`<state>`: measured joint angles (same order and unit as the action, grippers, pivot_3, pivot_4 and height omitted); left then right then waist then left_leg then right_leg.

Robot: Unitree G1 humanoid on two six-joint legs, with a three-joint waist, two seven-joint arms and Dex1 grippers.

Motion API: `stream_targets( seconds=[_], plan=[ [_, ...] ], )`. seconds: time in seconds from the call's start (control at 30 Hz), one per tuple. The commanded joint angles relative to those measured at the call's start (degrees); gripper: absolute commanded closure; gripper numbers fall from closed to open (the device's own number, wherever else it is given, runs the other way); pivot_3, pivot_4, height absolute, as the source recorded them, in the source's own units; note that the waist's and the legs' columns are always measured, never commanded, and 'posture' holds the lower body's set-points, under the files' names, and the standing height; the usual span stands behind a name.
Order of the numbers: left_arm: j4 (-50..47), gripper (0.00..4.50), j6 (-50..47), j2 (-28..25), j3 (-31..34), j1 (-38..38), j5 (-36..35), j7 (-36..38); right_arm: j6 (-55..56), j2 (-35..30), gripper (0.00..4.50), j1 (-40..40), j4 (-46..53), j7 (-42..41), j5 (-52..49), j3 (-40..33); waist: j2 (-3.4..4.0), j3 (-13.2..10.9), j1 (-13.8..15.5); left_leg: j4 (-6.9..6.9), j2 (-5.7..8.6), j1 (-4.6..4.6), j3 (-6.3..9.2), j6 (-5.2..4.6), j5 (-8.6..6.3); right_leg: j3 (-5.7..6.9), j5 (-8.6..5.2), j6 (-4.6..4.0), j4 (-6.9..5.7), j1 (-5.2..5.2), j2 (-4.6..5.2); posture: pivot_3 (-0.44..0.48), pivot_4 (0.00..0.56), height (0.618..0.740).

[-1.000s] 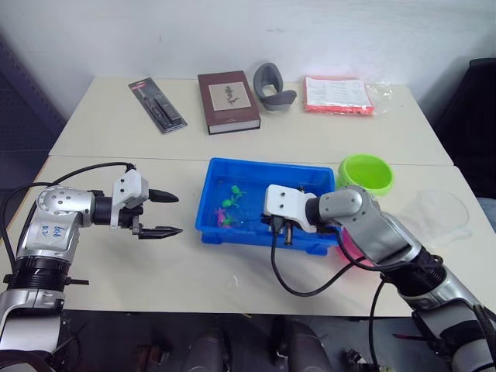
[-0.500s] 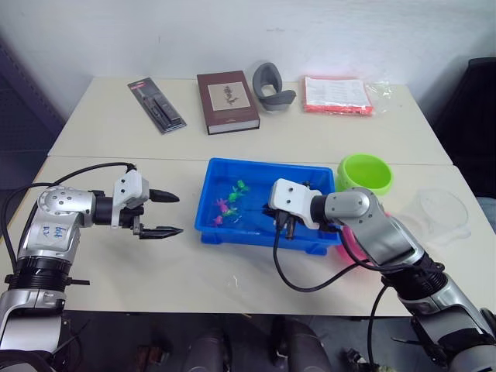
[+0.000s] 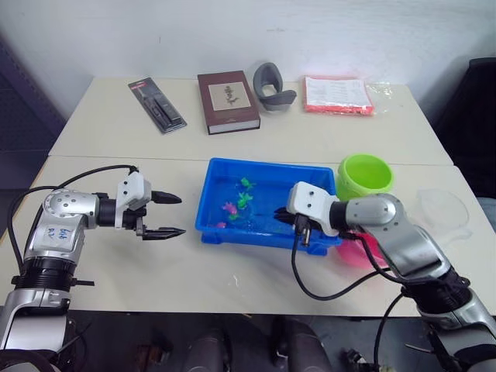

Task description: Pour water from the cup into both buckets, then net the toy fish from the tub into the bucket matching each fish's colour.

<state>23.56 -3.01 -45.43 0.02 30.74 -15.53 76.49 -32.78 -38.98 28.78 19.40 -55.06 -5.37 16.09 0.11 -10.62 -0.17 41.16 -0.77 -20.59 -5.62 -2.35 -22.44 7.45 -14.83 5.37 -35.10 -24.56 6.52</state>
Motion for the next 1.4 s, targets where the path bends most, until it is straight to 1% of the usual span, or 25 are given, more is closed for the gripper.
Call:
stream_targets(
  seconds=[0.03,0.1,0.2,0.3,0.37,0.43,0.67,0.97,1.17,1.4],
  plan=[
    [0.70,0.03,1.20,0.48,0.69,1.07,-0.41,0.76,-2.43,-1.67,4.50,-2.39,5.17,-1.05,-4.99,-5.89,0.00,0.00,0.07,0.01,0.00,0.00,0.02,0.00,0.00,0.01,0.00,0.00,0.00,0.01,0.00,0.000,0.150,0.740],
    [1.32,0.03,1.67,0.99,0.47,1.60,-0.30,1.04,-4.29,-3.38,4.50,-4.29,6.23,-1.28,-6.71,-8.15,0.00,0.00,0.14,0.01,0.01,0.00,0.00,0.00,0.00,0.00,0.00,0.00,0.00,0.01,0.01,0.000,0.150,0.740],
    [2.53,0.03,2.49,1.78,0.19,2.42,0.04,1.31,-10.35,-2.69,4.50,-5.85,7.20,0.26,-11.51,-12.01,-0.01,0.00,0.13,0.01,0.02,0.00,0.01,0.00,0.00,0.01,0.00,0.00,0.00,0.01,0.01,0.000,0.150,0.740],
    [3.46,0.03,3.08,2.41,-0.02,3.09,0.34,1.51,-15.73,-2.32,4.50,-6.38,7.62,1.37,-14.94,-13.73,-0.01,0.00,0.11,0.01,0.00,0.00,0.02,0.00,0.00,0.01,0.00,0.00,-0.01,0.01,0.00,0.000,0.150,0.740],
    [4.27,0.03,3.55,2.82,-0.26,3.66,0.54,1.55,-16.83,-1.84,4.50,-6.44,6.81,2.80,-15.48,-13.85,-0.01,0.00,0.04,0.01,0.00,0.00,0.01,0.00,0.00,0.01,0.00,0.00,-0.01,0.00,0.00,0.000,0.150,0.740],
    [4.97,0.03,3.97,3.14,-0.38,4.15,0.63,1.62,-14.99,-3.11,4.50,-6.16,5.41,3.75,-13.04,-11.79,0.00,0.00,0.05,-0.01,0.00,0.01,0.01,0.00,0.00,0.00,0.00,0.00,-0.01,0.00,0.00,0.000,0.150,0.740],
    [5.91,0.03,5.01,3.94,-0.43,4.45,0.89,1.61,-14.86,-5.14,4.50,-3.20,1.95,6.50,-8.44,-7.11,0.00,0.00,0.10,-0.01,0.01,0.00,0.00,0.00,0.00,0.00,0.00,0.00,0.00,-0.01,0.01,0.000,0.150,0.740],
    [5.78,0.03,5.46,4.05,-0.04,3.59,0.60,1.26,-15.47,-6.46,4.50,-3.99,2.18,6.06,-8.60,-6.64,0.00,0.00,0.11,0.00,0.02,-0.01,0.00,0.00,0.00,0.01,0.00,0.01,0.01,-0.01,0.02,0.000,0.150,0.740],
    [5.86,0.03,5.49,3.98,0.09,3.34,0.54,1.16,-10.89,-7.33,4.50,-4.94,3.61,5.02,-9.01,-7.87,0.00,0.00,0.07,0.00,0.02,-0.01,0.00,0.00,0.00,0.00,0.00,0.01,0.01,0.00,0.01,0.000,0.150,0.740],
    [6.04,0.03,5.53,4.37,-0.15,3.57,0.57,1.18,-7.23,-6.28,4.50,-4.87,1.31,7.48,-6.98,-7.40,0.00,0.00,0.11,0.00,0.01,-0.01,0.00,0.00,0.00,0.01,0.00,0.01,0.01,0.00,0.02,0.000,0.150,0.740]
  ],
)
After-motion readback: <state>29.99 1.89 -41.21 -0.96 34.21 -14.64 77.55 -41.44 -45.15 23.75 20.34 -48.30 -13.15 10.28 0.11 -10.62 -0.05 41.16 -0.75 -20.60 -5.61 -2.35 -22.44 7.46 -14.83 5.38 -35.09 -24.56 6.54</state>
